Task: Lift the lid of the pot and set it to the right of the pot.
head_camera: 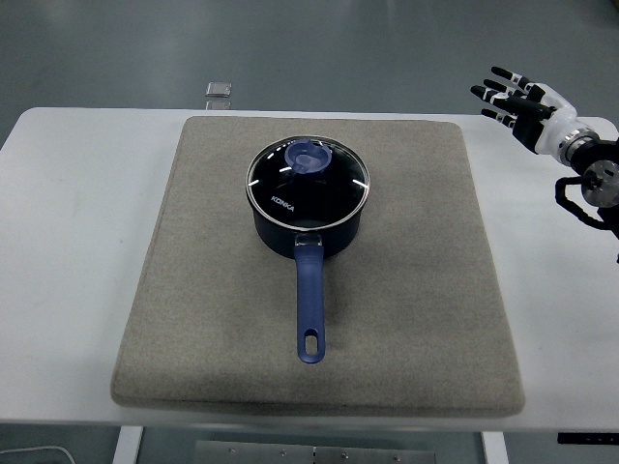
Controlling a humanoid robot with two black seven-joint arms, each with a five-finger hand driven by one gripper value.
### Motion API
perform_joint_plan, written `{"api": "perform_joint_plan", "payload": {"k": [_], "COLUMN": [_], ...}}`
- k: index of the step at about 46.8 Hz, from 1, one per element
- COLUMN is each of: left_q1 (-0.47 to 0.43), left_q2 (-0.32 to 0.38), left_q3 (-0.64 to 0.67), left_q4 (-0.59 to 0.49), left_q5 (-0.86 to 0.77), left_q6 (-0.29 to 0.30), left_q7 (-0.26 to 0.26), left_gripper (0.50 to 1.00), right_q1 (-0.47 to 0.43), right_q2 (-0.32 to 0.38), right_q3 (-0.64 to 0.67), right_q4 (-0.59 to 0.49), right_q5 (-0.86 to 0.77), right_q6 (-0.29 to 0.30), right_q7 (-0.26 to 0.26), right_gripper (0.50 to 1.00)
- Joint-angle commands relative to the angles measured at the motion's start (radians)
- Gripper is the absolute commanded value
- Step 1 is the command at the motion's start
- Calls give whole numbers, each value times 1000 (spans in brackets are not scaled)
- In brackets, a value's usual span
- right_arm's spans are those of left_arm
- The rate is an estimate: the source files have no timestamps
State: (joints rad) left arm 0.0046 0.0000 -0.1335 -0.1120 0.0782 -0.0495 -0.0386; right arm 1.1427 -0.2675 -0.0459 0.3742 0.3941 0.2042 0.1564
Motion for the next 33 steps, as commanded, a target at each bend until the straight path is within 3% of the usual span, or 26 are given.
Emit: {"api": "perform_joint_plan", "payload": {"k": [1,33], "left_q1": [0,0], "left_q2": [0,0], "left_q3": [0,0], "left_q4": [0,0], "left_q5": [0,0], "left_q6": [0,0], "left_q7": [-1,-1], "left_gripper": [1000,1000], "right_q1": [3,58], "right_q2": [-6,-13], "right_q3": [0,-5], "right_q4": [0,3], "right_q5": [2,-1], "right_q6": [3,3], "right_q7": [-1,-8], "right_gripper": [901,901]}}
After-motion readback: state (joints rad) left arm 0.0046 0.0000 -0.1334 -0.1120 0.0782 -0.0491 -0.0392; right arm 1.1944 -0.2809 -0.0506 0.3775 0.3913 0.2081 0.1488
